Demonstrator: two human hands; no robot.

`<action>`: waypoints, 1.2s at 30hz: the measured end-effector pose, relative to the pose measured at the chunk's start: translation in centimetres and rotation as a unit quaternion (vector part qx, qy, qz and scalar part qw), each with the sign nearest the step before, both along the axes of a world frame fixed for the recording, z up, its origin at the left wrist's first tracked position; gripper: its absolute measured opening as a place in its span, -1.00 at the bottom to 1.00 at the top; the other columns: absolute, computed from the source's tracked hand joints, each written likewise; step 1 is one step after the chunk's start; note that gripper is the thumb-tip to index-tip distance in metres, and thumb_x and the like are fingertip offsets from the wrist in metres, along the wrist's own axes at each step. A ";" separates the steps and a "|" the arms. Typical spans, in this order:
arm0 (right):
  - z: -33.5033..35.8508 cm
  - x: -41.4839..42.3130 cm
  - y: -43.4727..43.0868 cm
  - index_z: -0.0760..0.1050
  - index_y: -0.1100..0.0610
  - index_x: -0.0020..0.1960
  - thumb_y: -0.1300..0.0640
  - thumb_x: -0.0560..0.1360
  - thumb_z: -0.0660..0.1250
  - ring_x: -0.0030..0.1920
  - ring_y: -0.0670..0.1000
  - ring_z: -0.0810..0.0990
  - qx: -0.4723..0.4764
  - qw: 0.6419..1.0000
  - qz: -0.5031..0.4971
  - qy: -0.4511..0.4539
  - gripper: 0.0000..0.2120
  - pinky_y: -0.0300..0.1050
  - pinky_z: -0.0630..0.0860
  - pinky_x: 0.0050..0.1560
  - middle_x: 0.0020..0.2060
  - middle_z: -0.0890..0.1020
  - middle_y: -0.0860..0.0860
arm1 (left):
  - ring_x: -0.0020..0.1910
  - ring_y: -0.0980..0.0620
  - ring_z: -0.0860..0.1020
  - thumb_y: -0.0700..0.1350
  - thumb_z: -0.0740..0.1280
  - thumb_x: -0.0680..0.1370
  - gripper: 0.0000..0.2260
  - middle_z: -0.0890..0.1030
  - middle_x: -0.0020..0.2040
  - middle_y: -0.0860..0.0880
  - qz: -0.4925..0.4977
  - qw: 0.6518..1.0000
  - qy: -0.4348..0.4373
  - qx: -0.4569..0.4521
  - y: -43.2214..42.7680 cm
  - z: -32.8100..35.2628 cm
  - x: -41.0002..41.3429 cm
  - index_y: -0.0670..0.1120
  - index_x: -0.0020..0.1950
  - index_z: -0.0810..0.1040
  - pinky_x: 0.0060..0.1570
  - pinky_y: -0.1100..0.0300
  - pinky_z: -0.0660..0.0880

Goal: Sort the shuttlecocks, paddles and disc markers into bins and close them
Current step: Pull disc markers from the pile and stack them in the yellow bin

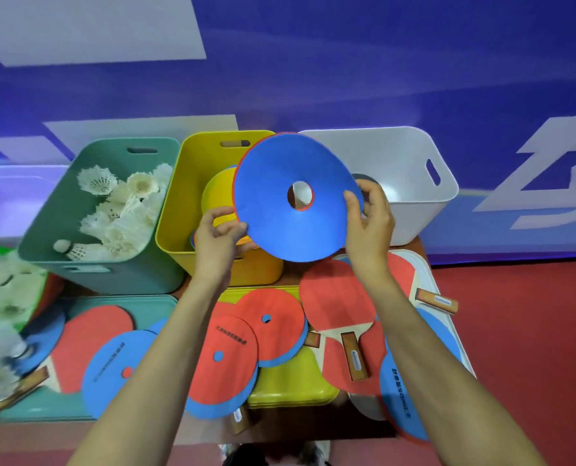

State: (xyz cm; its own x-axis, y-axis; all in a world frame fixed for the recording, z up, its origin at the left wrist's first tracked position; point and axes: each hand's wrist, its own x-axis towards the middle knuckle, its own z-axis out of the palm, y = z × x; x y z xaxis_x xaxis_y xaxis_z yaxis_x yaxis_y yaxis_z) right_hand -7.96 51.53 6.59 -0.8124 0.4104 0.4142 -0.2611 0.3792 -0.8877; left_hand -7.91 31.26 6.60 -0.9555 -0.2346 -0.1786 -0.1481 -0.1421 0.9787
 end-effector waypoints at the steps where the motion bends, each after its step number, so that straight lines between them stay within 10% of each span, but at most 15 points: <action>1: -0.1 -0.8 -0.5 0.50 0.12 0.06 0.17 0.56 0.23 -0.04 0.06 0.56 0.035 0.999 0.005 -0.016 -0.88 -0.08 0.48 -0.05 -0.04 0.60 0.06 | -0.25 0.03 0.62 -0.33 0.35 0.49 -0.71 0.60 -0.19 -0.10 0.021 1.000 0.001 -0.001 -0.8 0.2 -0.2 -0.14 0.16 0.40 -0.38 0.21 0.58; 6: 0.2 -3.9 -2.0 0.54 0.25 0.03 0.16 0.54 0.26 -0.21 0.16 0.48 0.238 0.967 0.005 -0.093 -0.82 -0.18 0.22 -0.23 -0.17 0.60 0.20 | -0.45 0.10 0.53 -0.21 0.47 0.42 -0.75 0.48 -0.37 0.02 0.093 0.995 -0.005 -0.044 -5.4 0.3 -1.1 0.00 -0.07 0.44 -0.40 0.15 0.55; 11: 2.8 -7.6 -4.4 0.55 0.24 0.04 0.25 0.53 0.20 -0.11 0.20 0.54 0.188 0.978 -0.033 -0.083 -0.82 -0.13 0.24 -0.23 -0.12 0.63 0.20 | -0.01 -0.14 0.57 -0.13 0.40 0.47 -0.69 0.61 -0.05 -0.10 0.034 0.935 -0.002 -0.353 -9.9 0.0 -2.7 -0.11 0.20 0.53 0.02 -0.01 0.52; 16: 3.1 -12.2 -8.6 0.48 0.25 0.11 0.36 0.49 0.07 -0.01 0.24 0.52 0.237 0.963 0.021 -0.128 -0.71 -0.04 0.37 -0.13 0.00 0.57 0.21 | 0.19 -0.22 0.48 -0.22 0.41 0.46 -0.49 0.52 0.21 -0.23 -0.071 0.875 -0.031 -0.478 -11.0 0.2 -4.5 -0.19 0.37 0.33 0.12 -0.01 0.42; 26: -1.3 -20.3 -14.6 0.31 0.29 0.21 0.39 0.51 0.06 0.05 0.27 0.51 0.395 0.881 0.098 -0.240 -0.71 0.00 0.28 -0.20 0.05 0.52 0.28 | 0.41 -0.13 0.28 -0.05 0.38 0.49 -0.53 0.29 0.41 -0.23 -0.274 0.807 -0.107 -0.513 -11.0 -1.5 -7.1 -0.19 0.34 0.41 0.37 0.12 0.23; 30: -2.8 -20.2 -14.8 0.26 0.30 0.30 0.43 0.47 0.14 0.21 0.25 0.41 0.444 0.849 0.113 -0.264 -0.60 0.05 0.37 0.07 0.20 0.43 0.25 | 0.36 -0.13 0.34 0.00 0.36 0.50 -0.55 0.36 0.37 -0.16 -0.275 0.805 -0.085 -0.518 -10.6 -1.6 -7.5 -0.13 0.35 0.42 0.35 0.10 0.25; 36: -2.9 -15.8 -11.7 0.30 0.20 0.37 0.23 0.52 0.25 0.28 0.18 0.39 0.382 0.889 0.141 -0.207 -0.57 0.04 0.38 0.21 0.27 0.43 0.16 | 0.28 -0.08 0.42 -0.05 0.33 0.52 -0.68 0.49 0.27 -0.10 -0.229 0.837 0.011 -0.497 -7.1 -1.3 -6.3 -0.11 0.25 0.50 0.22 0.15 0.29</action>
